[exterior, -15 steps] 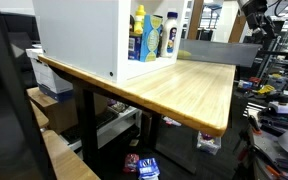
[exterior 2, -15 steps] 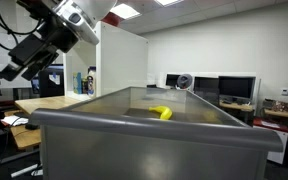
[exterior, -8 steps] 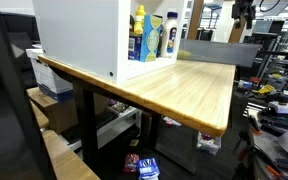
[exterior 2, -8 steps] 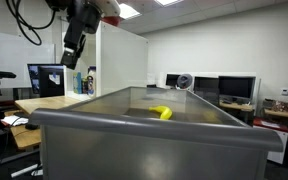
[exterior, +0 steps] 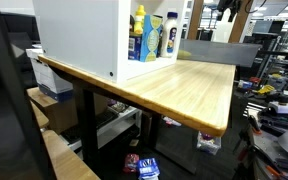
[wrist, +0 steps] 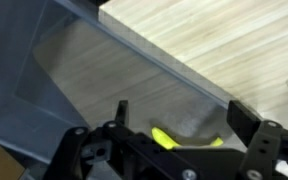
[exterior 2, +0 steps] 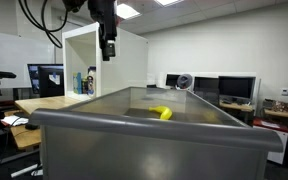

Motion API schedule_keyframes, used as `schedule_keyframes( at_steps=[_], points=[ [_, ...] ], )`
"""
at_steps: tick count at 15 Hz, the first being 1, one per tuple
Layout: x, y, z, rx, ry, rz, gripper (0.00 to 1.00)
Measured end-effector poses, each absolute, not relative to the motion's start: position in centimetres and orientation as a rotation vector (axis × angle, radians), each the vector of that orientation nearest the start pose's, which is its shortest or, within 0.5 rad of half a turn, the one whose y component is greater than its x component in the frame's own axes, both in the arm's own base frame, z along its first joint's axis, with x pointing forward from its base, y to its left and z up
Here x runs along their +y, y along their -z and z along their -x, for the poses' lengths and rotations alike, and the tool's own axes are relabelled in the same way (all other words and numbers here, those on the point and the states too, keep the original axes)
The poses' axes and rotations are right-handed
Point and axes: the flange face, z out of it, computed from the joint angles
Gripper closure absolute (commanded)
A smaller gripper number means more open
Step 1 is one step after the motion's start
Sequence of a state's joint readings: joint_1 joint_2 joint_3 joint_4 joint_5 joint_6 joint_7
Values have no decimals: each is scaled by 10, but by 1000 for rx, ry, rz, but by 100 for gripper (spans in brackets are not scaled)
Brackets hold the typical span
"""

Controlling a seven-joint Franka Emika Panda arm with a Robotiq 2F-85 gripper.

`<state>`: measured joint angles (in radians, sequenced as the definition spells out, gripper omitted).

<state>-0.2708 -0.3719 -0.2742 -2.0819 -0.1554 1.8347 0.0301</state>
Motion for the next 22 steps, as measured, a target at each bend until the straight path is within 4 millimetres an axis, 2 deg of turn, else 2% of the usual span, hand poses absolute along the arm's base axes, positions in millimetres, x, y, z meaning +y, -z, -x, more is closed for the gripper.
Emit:
schedule_keyframes(
  at_steps=[4,8,16,21,22],
  points=[
    [-267,-597,-390,793,486,3120,0],
    [-265,-598,-399,735,664,3081,0],
    [-258,-574,-413,609,607,2984,0],
    [-266,-560,-420,500,586,2951,0],
    [-271,-546,-432,488,525,2960,0]
  ],
)
